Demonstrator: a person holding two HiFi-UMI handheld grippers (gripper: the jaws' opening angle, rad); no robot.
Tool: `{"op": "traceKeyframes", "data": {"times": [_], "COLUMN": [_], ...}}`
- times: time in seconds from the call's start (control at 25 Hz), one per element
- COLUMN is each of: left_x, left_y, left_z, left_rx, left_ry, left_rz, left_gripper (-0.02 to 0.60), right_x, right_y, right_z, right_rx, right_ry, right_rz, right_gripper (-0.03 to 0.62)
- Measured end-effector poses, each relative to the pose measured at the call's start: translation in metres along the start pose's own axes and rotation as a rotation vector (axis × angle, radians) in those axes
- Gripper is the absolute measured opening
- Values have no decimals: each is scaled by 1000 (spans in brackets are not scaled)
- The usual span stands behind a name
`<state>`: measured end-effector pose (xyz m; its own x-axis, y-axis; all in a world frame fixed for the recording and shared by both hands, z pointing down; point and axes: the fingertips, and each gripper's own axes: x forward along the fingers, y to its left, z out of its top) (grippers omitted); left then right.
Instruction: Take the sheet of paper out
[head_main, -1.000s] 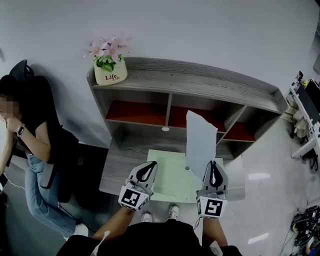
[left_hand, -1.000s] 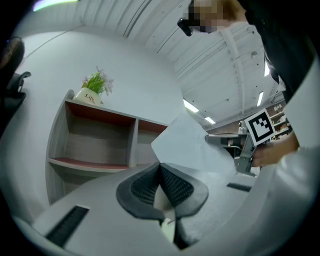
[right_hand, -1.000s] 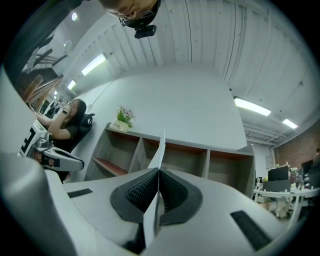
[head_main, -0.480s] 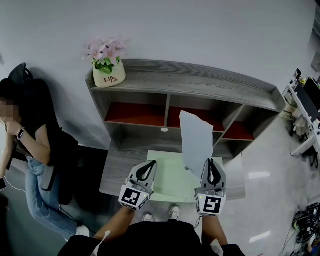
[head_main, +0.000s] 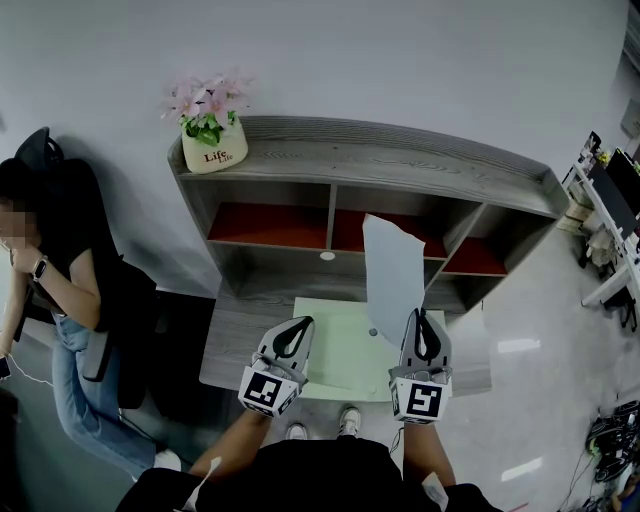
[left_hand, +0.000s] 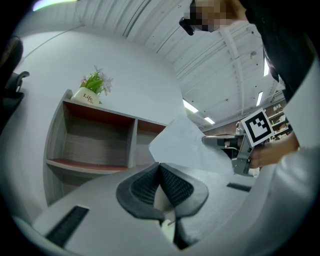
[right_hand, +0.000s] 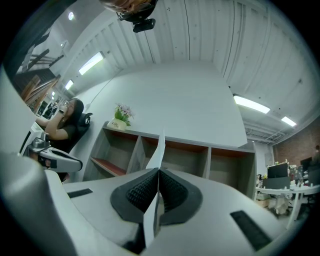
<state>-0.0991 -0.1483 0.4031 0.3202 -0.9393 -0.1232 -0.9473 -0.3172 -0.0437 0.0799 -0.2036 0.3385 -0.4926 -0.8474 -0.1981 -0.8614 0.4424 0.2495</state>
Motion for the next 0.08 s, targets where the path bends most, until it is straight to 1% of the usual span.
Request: {"op": "traceKeyframes", "data": {"times": [0.08], "left_x": [1], "left_y": [0], "left_z": [0], "left_rx": [0], "left_ry": [-1], "left_rz": [2], "left_gripper": [8], "right_x": [1], "right_y": [0], "right_z": [0], "right_rx": [2], "right_ry": [0], "right_rz": [2], "right_gripper": [23]}}
